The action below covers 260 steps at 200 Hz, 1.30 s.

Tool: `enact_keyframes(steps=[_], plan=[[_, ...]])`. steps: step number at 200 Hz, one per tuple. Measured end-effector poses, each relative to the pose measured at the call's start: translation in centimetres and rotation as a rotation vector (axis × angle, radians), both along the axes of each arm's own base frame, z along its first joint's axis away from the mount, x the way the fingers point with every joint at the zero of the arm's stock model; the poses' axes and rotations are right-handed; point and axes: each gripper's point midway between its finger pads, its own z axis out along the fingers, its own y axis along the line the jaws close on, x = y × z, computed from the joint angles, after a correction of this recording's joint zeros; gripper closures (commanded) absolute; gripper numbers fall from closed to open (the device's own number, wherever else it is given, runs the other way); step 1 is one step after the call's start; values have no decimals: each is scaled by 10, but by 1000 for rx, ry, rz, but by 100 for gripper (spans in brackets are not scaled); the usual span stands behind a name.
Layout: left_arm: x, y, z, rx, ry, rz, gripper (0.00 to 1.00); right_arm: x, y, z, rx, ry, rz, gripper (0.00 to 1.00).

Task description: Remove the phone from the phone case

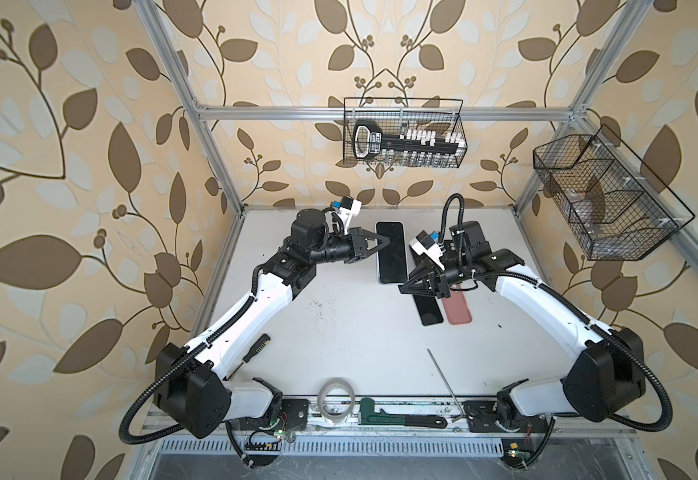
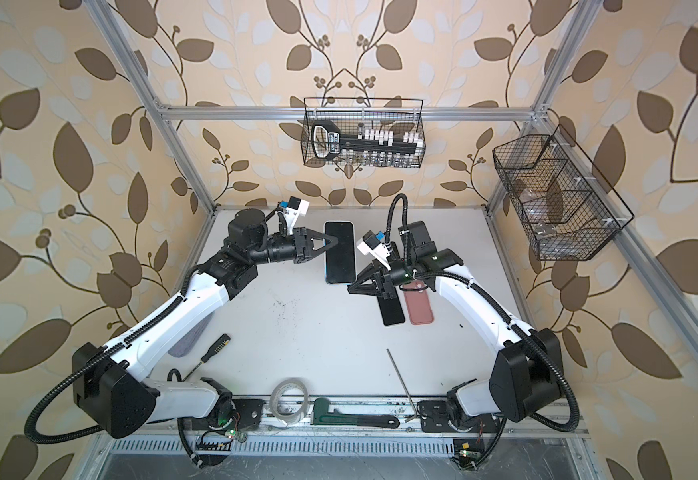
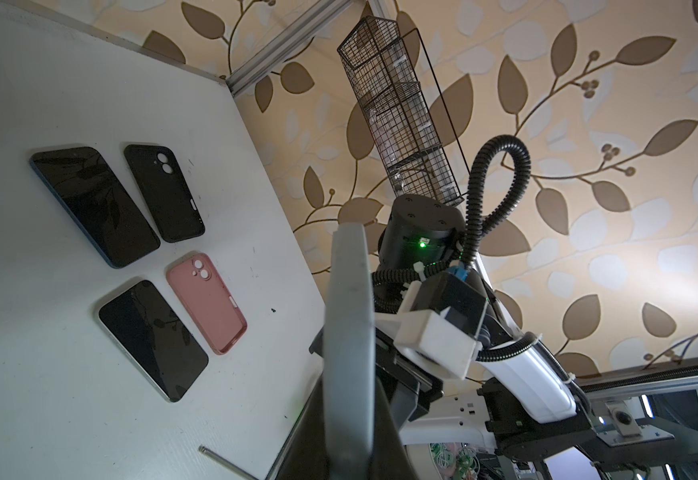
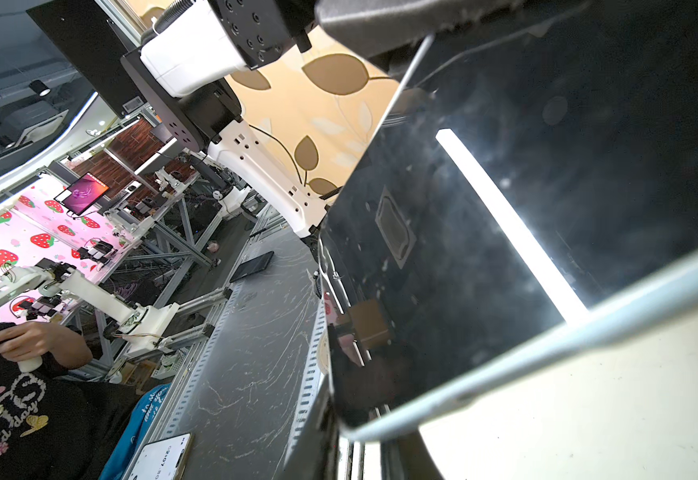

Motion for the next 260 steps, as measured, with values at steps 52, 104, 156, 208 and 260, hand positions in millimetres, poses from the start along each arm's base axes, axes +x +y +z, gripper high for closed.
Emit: enact_keyframes(steps=[52,104,156,208,260], plan=[[-1,0,1,-1,3,3,100,0,0,1,4,-12,2,74],[-1,0,0,0,7,2,100,0,0,3,9,-24,2,79],[-1,1,2,-4,-1,4,100,0,0,3,9,-21,3,82],[-2,1,3,-5,-3,1,100,-1,0,5,20,-22,12,78],[-3,0,4,-7,-6,-4,100,-2,0,6,23,-17,16,82]])
